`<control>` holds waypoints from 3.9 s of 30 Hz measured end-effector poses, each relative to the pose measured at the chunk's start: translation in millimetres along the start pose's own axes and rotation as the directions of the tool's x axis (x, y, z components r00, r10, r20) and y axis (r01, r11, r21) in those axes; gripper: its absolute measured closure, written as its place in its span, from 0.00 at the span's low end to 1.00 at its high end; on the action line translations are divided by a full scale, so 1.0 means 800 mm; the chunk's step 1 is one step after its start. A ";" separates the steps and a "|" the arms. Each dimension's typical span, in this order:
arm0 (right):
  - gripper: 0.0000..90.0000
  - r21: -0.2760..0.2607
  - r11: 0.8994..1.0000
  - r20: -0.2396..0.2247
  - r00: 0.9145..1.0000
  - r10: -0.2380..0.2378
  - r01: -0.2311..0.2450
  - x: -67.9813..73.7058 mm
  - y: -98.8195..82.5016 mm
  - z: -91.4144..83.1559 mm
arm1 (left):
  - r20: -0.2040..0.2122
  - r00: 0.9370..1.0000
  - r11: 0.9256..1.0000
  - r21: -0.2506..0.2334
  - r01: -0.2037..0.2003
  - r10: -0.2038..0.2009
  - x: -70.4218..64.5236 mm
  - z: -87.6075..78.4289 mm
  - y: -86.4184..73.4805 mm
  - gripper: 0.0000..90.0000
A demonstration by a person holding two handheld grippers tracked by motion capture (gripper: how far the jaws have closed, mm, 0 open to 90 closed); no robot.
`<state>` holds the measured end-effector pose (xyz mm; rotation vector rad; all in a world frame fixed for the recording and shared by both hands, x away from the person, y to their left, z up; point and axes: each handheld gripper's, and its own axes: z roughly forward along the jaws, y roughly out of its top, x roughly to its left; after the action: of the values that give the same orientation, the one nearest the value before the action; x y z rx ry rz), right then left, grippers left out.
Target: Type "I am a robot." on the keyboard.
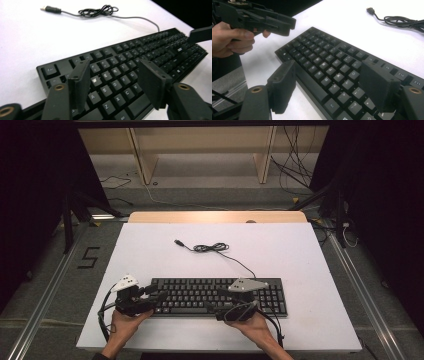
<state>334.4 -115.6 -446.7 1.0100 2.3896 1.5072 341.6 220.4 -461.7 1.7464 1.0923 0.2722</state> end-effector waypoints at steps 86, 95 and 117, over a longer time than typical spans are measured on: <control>0.69 0.092 0.994 -0.010 0.999 -0.050 0.051 0.006 -0.003 0.038 | 0.012 0.999 0.996 -0.068 -0.051 0.052 -0.007 -0.005 0.002 0.31; 0.51 0.032 0.999 0.009 1.000 -0.009 0.009 -0.005 0.004 0.012 | 0.011 0.998 0.998 -0.035 -0.054 0.054 -0.006 0.003 0.005 0.37; 0.37 -0.009 1.000 0.028 0.999 0.014 -0.014 -0.009 0.000 -0.018 | 0.026 0.992 0.980 0.150 -0.129 0.126 -0.017 0.054 0.021 0.94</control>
<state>333.6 -130.5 -441.7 1.0412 2.3593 1.4965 370.0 181.3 -463.5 1.9552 1.0131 0.2592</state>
